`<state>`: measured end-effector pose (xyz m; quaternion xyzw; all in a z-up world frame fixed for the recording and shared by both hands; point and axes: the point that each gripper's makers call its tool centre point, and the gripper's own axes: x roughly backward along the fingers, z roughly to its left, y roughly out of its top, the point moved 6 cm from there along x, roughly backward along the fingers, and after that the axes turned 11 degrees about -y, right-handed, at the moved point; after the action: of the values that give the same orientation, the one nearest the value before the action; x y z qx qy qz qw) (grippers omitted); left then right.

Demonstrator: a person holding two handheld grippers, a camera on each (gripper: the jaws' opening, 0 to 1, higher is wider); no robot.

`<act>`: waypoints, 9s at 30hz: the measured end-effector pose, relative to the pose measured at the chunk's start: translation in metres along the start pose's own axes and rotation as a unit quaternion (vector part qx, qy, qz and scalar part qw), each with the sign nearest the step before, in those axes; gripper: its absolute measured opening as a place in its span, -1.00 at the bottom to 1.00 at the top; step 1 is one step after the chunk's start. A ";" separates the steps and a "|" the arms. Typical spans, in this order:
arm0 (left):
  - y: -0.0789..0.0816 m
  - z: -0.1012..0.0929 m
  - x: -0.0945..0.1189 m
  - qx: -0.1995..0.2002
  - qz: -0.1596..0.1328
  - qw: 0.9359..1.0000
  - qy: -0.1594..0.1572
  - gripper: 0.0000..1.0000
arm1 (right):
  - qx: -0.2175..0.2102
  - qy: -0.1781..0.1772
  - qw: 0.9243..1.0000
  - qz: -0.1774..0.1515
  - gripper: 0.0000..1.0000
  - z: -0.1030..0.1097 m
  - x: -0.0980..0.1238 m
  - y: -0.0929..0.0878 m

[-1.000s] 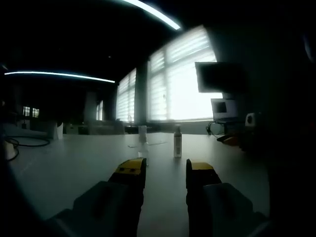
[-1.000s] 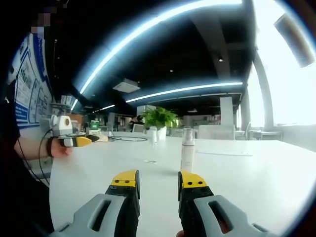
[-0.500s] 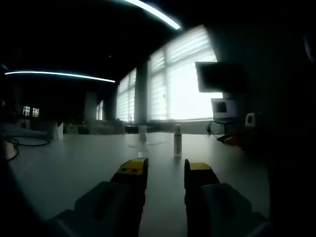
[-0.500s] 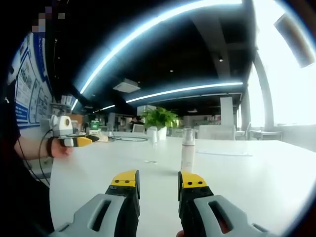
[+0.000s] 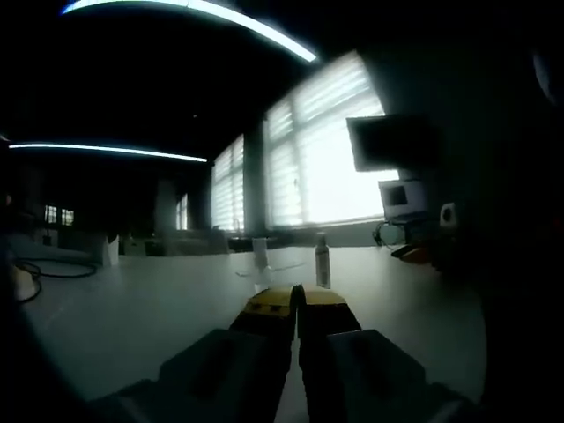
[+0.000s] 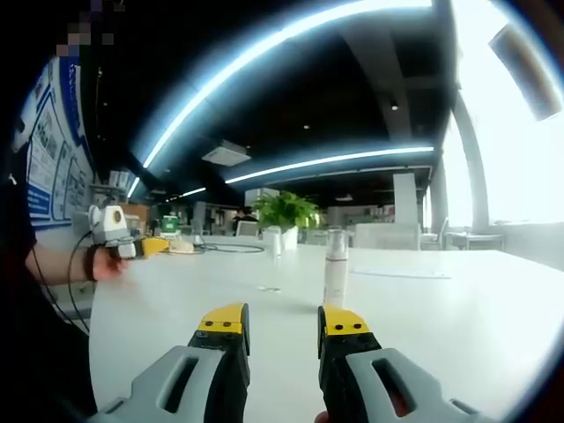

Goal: Clamp pump bottle remove cover press pump head put on cover

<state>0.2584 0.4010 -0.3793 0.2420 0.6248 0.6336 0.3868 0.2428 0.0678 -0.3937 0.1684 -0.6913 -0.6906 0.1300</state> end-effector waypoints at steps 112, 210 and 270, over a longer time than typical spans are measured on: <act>-0.039 0.042 -0.126 0.036 0.092 0.992 0.072 -0.35 | 0.003 -0.002 1.000 0.001 -0.50 -0.002 0.000 -0.002; -0.018 0.045 -0.164 0.068 0.050 0.996 -0.013 -0.69 | 0.003 0.001 1.000 0.005 -0.50 -0.003 -0.001 -0.003; -0.025 -0.075 -0.089 0.063 0.081 0.989 -0.109 -0.69 | 0.010 -0.002 1.000 0.007 -0.50 -0.001 -0.001 -0.005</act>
<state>0.2554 0.2832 -0.3959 0.3829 0.5959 0.5922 0.3841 0.2443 0.0670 -0.3982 0.1633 -0.6994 -0.6832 0.1323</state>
